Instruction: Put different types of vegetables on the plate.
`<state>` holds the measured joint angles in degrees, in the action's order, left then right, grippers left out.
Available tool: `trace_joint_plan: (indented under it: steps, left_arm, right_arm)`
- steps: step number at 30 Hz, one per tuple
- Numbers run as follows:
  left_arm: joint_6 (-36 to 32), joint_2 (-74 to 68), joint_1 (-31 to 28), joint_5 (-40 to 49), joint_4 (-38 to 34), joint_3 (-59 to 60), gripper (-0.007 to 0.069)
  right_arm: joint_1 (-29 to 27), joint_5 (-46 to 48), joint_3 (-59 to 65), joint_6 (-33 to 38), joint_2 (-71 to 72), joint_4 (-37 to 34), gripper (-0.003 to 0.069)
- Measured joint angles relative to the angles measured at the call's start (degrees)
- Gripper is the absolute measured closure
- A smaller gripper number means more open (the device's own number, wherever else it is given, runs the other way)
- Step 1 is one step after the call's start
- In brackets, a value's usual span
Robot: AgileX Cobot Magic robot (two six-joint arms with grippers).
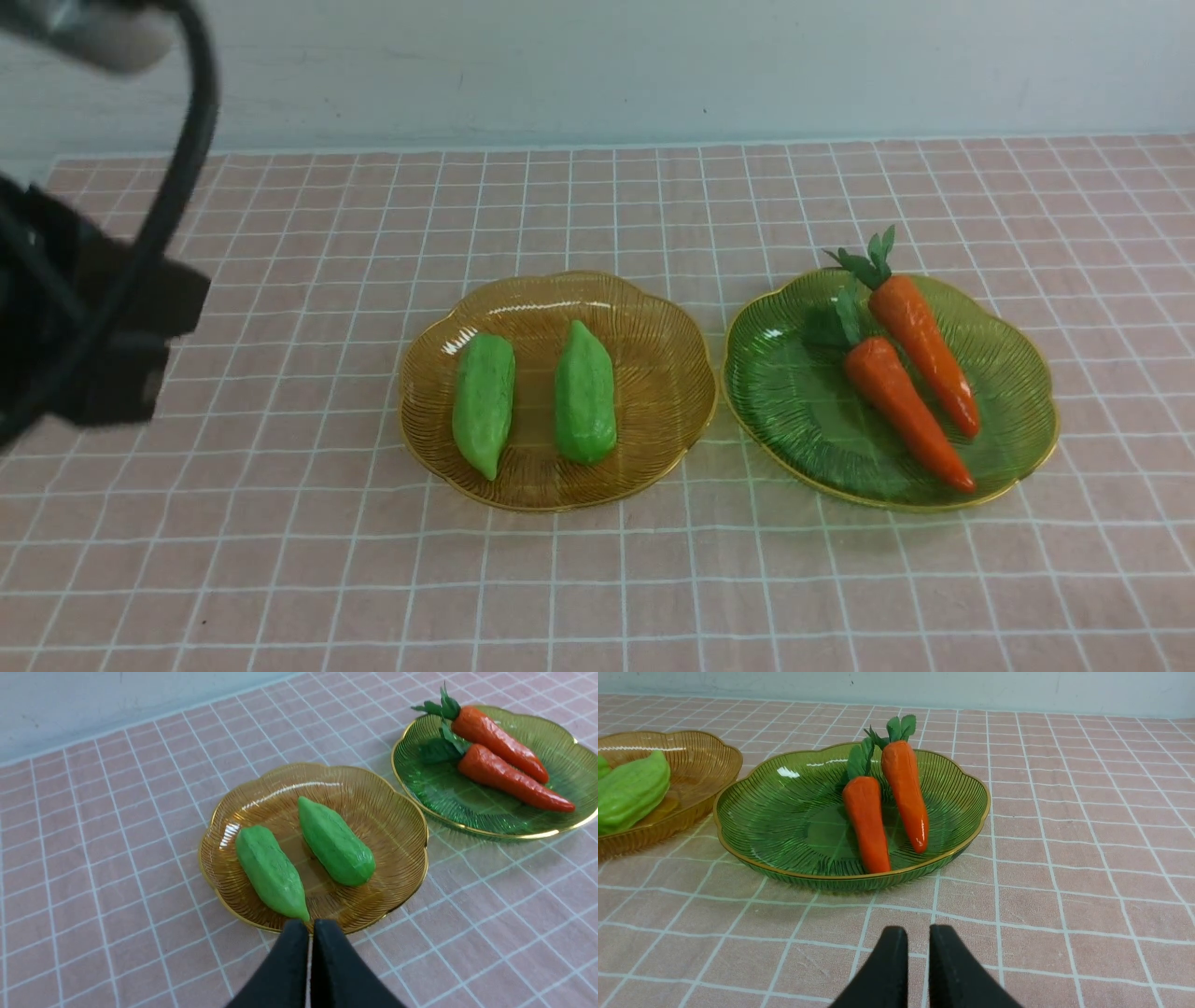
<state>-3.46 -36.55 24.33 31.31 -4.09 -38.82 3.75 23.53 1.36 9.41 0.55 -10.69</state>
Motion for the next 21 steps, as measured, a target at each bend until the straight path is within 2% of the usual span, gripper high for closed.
trace_joint_plan:
  steps: [9, 21]
  left_arm:
    - [0.0, 2.7, 0.0, -1.0, 0.2, 8.6, 0.0628]
    - [0.8, 3.1, 0.0, -0.6, 5.0, 10.6, 0.0628]
  right_arm:
    - [0.0, 0.0, 0.0, -0.1, 0.0, 0.0, 0.0594]
    - [0.0, 0.0, 0.0, -0.1, 0.0, 0.0, 0.0594]
